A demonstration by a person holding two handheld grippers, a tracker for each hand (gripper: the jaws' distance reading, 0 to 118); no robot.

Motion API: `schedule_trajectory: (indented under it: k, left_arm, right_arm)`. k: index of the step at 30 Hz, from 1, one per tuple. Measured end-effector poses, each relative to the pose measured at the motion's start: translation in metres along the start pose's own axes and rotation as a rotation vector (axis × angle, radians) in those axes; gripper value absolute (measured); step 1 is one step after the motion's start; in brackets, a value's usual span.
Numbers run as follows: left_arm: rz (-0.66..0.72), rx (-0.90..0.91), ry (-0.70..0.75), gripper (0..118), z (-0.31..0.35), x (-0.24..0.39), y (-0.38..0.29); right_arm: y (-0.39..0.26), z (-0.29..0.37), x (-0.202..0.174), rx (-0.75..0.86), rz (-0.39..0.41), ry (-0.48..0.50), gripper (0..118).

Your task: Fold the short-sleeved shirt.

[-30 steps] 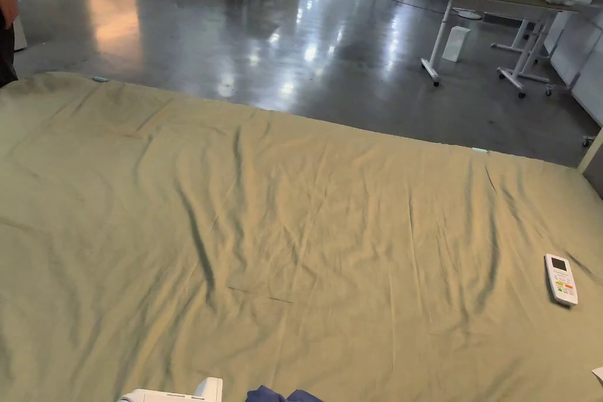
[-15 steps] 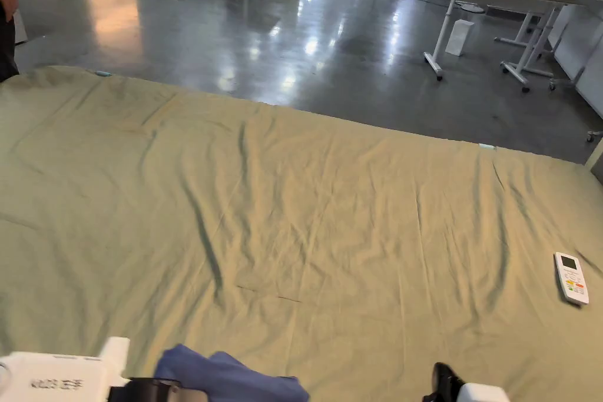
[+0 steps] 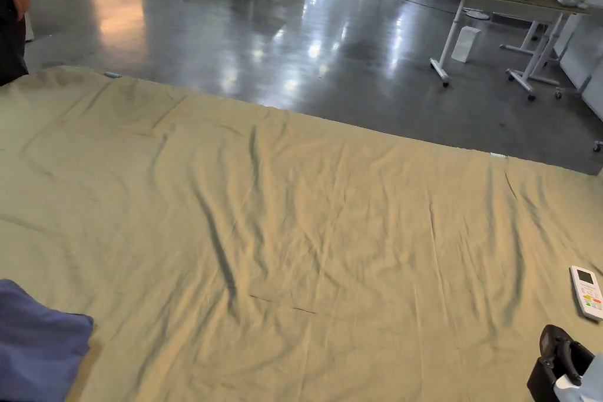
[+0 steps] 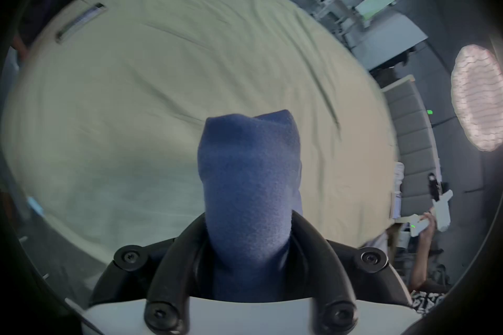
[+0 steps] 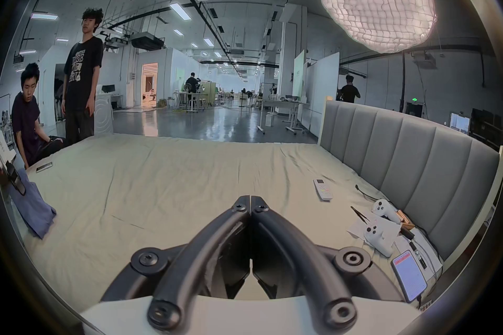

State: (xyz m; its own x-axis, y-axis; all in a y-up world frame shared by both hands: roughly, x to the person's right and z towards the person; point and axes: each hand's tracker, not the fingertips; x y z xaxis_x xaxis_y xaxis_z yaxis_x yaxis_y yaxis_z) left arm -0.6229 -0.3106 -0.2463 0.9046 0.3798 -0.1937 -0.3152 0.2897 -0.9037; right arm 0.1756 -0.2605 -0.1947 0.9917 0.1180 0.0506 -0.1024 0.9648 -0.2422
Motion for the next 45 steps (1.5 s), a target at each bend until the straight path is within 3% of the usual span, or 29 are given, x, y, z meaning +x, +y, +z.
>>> schedule_trajectory:
  k: [10, 14, 17, 19, 21, 28, 34, 40, 45]
  left_arm:
    - [0.045, -0.050, 0.377, 22, 0.028, -0.040, 0.019]
    - [0.055, -0.045, 0.388, 25, 0.015, -0.038, 0.008]
    - [0.017, -0.006, 0.477, 43, 0.009, -0.036, 0.004]
    - [0.001, 0.014, 0.549, 72, 0.008, -0.034, 0.001]
    - [0.019, 0.075, 0.595, 81, 0.014, -0.035, 0.004]
    - [-0.023, 0.302, 0.744, 80, 0.038, 0.019, -0.008]
    - [-0.185, 0.572, 0.653, 80, 0.025, 0.116, -0.038]
    - [-0.319, 0.827, 0.459, 75, -0.018, 0.232, -0.097]
    - [-0.449, 0.922, 0.332, 52, -0.064, 0.312, -0.132]
  right_arm:
    - [-0.005, 0.006, 0.000, -0.011, -0.004, -0.018, 0]
    - [-0.006, 0.005, 0.000, -0.010, -0.003, -0.018, 0]
    - [-0.007, 0.003, -0.001, -0.016, -0.013, -0.014, 0]
    - [-0.007, 0.003, -0.001, -0.016, -0.015, -0.013, 0]
    - [-0.007, 0.003, -0.002, -0.013, -0.015, -0.009, 0]
    - [-0.008, 0.005, -0.006, -0.005, -0.025, 0.014, 0]
    - [-0.006, 0.005, -0.014, 0.010, -0.033, 0.029, 0]
    - [-0.002, 0.001, -0.024, 0.035, -0.037, 0.037, 0]
    - [0.004, -0.004, -0.034, 0.052, -0.037, 0.049, 0]
